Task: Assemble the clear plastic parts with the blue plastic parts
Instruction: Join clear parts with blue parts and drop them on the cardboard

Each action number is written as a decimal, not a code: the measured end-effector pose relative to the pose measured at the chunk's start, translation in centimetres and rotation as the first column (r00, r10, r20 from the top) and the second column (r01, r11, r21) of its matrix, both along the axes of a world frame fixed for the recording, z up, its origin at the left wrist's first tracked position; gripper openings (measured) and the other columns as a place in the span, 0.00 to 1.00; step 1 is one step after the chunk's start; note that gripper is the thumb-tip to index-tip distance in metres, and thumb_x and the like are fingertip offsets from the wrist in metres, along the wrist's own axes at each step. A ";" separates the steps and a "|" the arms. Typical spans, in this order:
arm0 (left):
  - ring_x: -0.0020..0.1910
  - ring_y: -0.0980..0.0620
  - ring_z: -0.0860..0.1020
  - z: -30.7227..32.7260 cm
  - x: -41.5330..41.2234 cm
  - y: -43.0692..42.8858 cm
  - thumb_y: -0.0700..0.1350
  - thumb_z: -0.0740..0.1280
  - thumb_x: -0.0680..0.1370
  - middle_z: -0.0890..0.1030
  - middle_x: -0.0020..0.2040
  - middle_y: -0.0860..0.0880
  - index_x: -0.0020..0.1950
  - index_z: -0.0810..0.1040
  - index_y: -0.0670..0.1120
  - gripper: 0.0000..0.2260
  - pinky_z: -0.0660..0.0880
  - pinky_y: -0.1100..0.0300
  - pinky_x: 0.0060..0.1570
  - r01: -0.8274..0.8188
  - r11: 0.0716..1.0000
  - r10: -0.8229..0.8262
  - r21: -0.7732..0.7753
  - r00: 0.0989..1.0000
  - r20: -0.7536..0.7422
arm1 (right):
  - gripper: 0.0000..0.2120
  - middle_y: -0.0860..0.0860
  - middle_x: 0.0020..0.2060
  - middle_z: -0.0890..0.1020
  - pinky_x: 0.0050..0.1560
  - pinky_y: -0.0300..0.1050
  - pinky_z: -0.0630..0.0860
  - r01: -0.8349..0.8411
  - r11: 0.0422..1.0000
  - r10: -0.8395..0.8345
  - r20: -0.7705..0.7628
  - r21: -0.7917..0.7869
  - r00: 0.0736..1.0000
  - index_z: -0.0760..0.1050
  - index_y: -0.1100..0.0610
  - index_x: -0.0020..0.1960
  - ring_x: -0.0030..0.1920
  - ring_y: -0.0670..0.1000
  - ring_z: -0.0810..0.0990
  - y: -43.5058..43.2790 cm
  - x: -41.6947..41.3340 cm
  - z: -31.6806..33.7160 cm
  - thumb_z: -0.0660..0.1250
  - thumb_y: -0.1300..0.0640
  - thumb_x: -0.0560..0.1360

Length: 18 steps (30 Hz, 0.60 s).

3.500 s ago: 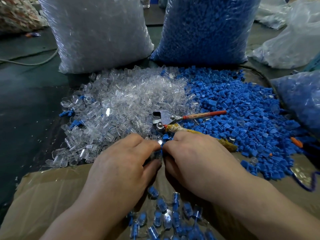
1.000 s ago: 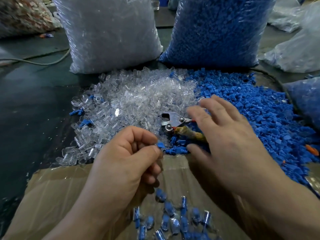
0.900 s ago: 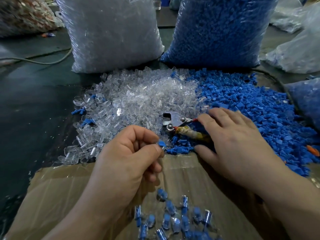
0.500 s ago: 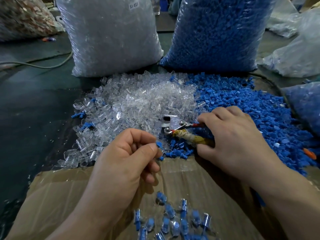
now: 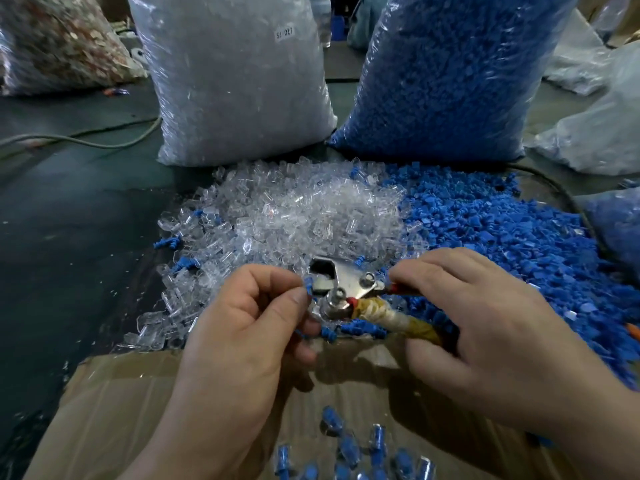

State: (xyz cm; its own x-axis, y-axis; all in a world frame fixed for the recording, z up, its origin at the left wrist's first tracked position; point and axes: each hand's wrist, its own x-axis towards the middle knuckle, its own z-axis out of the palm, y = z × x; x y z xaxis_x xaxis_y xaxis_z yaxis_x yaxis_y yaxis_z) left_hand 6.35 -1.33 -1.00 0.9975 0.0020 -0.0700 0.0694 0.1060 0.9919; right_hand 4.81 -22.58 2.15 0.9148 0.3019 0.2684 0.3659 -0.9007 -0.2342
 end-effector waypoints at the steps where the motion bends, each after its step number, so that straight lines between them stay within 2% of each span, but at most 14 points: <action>1: 0.25 0.49 0.77 0.0 0.0 -0.1 0.50 0.68 0.67 0.81 0.32 0.45 0.41 0.81 0.53 0.05 0.78 0.47 0.27 -0.001 1.000 0.001 -0.015 1.000 -0.001 | 0.26 0.45 0.50 0.78 0.45 0.41 0.71 -0.004 1.000 0.004 0.001 -0.003 1.000 0.76 0.51 0.62 0.50 0.50 0.76 0.1 0.0 0.0 0.60 0.42 0.67; 4: 0.24 0.49 0.76 0.2 -0.1 -0.1 0.49 0.69 0.66 0.80 0.31 0.43 0.40 0.81 0.52 0.05 0.77 0.50 0.25 0.017 0.997 -0.018 -0.076 1.000 -0.009 | 0.26 0.44 0.51 0.77 0.46 0.39 0.70 -0.008 1.000 0.008 -0.018 0.003 1.000 0.75 0.49 0.63 0.51 0.48 0.75 0.3 -0.1 0.0 0.60 0.42 0.67; 8: 0.26 0.48 0.77 0.2 -0.1 0.0 0.50 0.71 0.64 0.80 0.32 0.41 0.39 0.82 0.51 0.06 0.74 0.60 0.22 0.038 0.992 -0.037 -0.121 0.999 0.013 | 0.28 0.42 0.53 0.76 0.48 0.34 0.67 -0.001 1.000 0.000 -0.061 -0.019 0.998 0.73 0.48 0.65 0.52 0.46 0.74 0.4 -0.2 0.0 0.58 0.40 0.68; 11: 0.27 0.49 0.78 0.2 -0.1 0.1 0.51 0.73 0.64 0.81 0.32 0.42 0.40 0.82 0.51 0.08 0.75 0.60 0.22 0.036 0.992 -0.030 -0.118 0.998 0.048 | 0.28 0.43 0.53 0.77 0.48 0.37 0.68 -0.001 1.000 -0.001 -0.070 -0.023 0.998 0.73 0.49 0.65 0.52 0.47 0.74 0.4 -0.2 0.1 0.58 0.40 0.68; 13: 0.28 0.49 0.79 0.1 -0.2 0.2 0.47 0.73 0.65 0.81 0.32 0.42 0.40 0.83 0.50 0.05 0.75 0.61 0.22 0.038 0.992 -0.030 -0.122 0.998 0.063 | 0.27 0.44 0.51 0.78 0.47 0.39 0.71 -0.006 0.999 0.004 -0.058 -0.037 0.998 0.74 0.49 0.64 0.50 0.48 0.75 0.4 -0.3 0.2 0.58 0.40 0.69; 18: 0.30 0.50 0.80 0.3 -0.5 0.0 0.48 0.73 0.63 0.82 0.35 0.42 0.40 0.83 0.51 0.08 0.77 0.63 0.26 0.057 0.995 -0.048 -0.081 0.993 0.107 | 0.28 0.44 0.43 0.81 0.43 0.44 0.76 -0.006 0.996 0.006 0.000 -0.084 1.000 0.79 0.51 0.61 0.44 0.50 0.79 0.5 -0.1 0.1 0.58 0.38 0.69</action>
State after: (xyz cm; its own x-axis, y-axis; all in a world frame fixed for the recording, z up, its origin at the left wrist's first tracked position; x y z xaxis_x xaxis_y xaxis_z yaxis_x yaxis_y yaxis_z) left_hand 5.84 -1.34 -0.73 0.9980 -0.0517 0.0371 -0.0267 0.1883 0.9818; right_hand 4.66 -22.05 2.27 0.9130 0.3284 0.2419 0.3710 -0.9151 -0.1580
